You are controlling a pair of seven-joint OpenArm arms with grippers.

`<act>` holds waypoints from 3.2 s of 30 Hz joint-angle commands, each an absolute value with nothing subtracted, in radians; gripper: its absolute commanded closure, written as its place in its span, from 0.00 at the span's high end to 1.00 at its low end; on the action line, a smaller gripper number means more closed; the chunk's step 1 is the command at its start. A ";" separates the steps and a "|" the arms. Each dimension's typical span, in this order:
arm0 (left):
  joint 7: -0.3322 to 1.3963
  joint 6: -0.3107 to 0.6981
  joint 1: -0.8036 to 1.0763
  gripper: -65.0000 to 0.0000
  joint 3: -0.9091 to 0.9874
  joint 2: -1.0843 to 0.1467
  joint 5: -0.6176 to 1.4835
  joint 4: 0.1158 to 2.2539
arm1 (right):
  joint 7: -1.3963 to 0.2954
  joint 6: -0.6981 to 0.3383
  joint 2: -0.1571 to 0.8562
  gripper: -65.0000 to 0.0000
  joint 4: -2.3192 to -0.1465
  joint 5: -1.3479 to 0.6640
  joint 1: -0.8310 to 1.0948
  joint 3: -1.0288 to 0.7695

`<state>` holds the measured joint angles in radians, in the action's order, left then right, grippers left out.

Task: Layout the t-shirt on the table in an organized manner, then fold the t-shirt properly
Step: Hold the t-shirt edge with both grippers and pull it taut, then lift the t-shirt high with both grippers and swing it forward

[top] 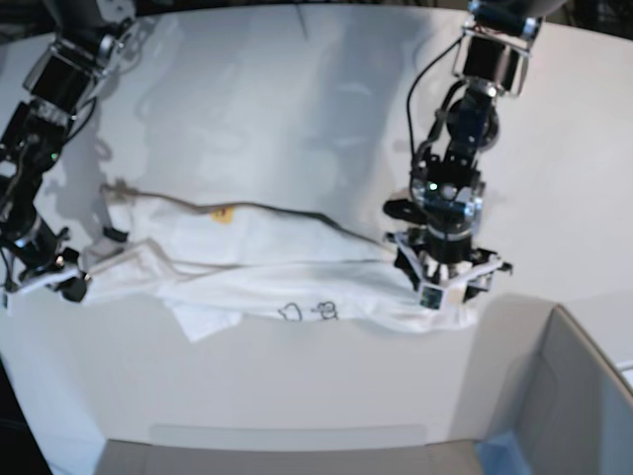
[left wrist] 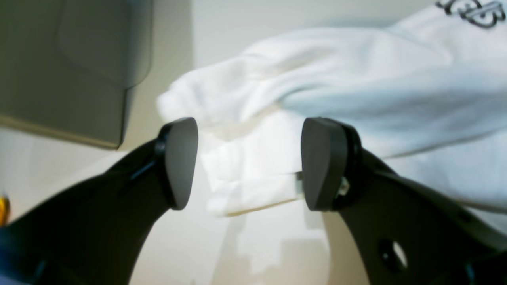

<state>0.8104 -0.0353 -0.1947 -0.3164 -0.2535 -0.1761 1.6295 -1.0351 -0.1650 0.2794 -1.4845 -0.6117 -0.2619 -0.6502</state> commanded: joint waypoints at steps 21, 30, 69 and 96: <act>0.785 0.179 -0.323 0.59 0.015 -0.335 0.567 1.325 | -1.013 -0.173 0.289 0.00 -1.506 -0.638 -0.229 -0.654; 0.745 0.180 -0.318 0.59 0.005 -0.346 0.567 1.317 | -1.013 -0.173 0.277 0.00 -1.506 -0.638 -0.228 -0.653; 0.665 0.176 -0.343 0.01 -0.081 -0.341 0.573 1.310 | -1.012 -0.173 0.278 0.00 -1.517 -0.638 -0.214 -0.659; 0.817 0.182 0.219 0.00 0.453 -0.234 0.575 2.014 | -1.007 -0.180 0.177 0.00 -2.063 -0.875 0.114 -0.941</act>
